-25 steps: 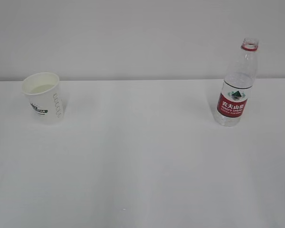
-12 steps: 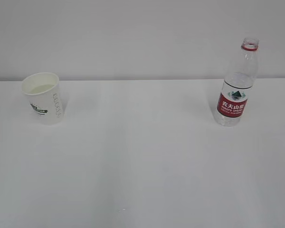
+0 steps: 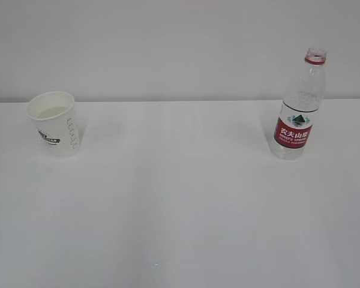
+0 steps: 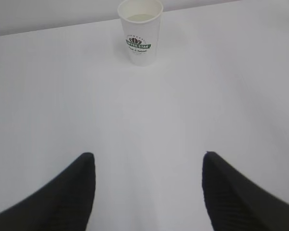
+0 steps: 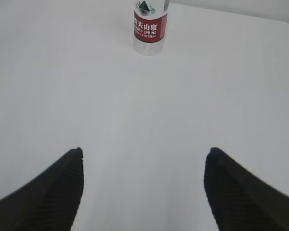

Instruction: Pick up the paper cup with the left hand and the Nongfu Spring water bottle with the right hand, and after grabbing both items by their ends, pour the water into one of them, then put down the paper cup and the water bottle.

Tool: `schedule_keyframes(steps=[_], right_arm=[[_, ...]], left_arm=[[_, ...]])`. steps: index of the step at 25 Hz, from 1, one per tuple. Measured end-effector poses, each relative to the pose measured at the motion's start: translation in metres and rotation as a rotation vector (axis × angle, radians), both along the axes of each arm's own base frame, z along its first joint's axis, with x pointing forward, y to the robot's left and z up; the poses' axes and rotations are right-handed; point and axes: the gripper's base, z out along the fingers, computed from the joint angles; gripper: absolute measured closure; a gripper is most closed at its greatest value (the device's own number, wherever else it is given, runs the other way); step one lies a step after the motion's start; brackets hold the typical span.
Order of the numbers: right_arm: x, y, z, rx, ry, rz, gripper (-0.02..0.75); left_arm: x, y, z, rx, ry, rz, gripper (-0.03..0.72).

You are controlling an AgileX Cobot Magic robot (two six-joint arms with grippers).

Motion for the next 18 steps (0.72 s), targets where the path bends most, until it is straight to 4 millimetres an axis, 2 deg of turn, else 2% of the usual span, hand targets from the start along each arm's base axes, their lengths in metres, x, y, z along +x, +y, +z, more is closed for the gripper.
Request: schedule_keyframes(steps=[18], right_arm=[[-0.0041, -0.0003, -0.0004, 0.001, -0.025, 0.001, 0.15]], left_arm=[[0.0004, 0.0033, -0.0001, 0.034, -0.003, 0.023, 0.185]])
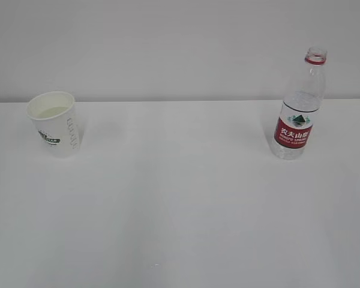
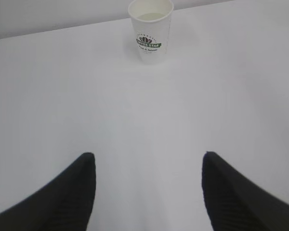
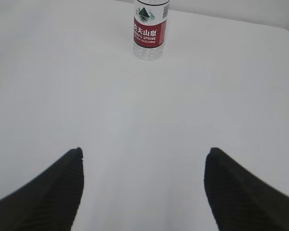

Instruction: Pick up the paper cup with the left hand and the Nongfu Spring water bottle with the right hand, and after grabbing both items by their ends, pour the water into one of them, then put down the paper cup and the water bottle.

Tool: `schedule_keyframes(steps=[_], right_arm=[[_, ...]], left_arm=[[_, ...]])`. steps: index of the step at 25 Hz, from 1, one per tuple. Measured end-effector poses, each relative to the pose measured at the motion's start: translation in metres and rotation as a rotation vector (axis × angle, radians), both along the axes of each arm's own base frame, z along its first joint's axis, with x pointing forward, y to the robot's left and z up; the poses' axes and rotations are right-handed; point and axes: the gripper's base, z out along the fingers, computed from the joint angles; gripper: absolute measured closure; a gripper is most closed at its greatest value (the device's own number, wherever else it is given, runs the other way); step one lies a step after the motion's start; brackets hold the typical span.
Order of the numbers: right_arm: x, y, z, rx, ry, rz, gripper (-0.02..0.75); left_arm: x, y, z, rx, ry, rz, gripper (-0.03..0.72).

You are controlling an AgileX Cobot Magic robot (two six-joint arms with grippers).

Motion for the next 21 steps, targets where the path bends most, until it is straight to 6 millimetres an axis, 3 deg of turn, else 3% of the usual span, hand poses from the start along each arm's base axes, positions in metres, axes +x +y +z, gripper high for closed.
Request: schedule_keyframes(steps=[21], right_arm=[[0.0, 0.0, 0.0, -0.001, 0.0, 0.0, 0.15]], left_arm=[[0.0, 0.0, 0.0, 0.0, 0.0, 0.0, 0.203]])
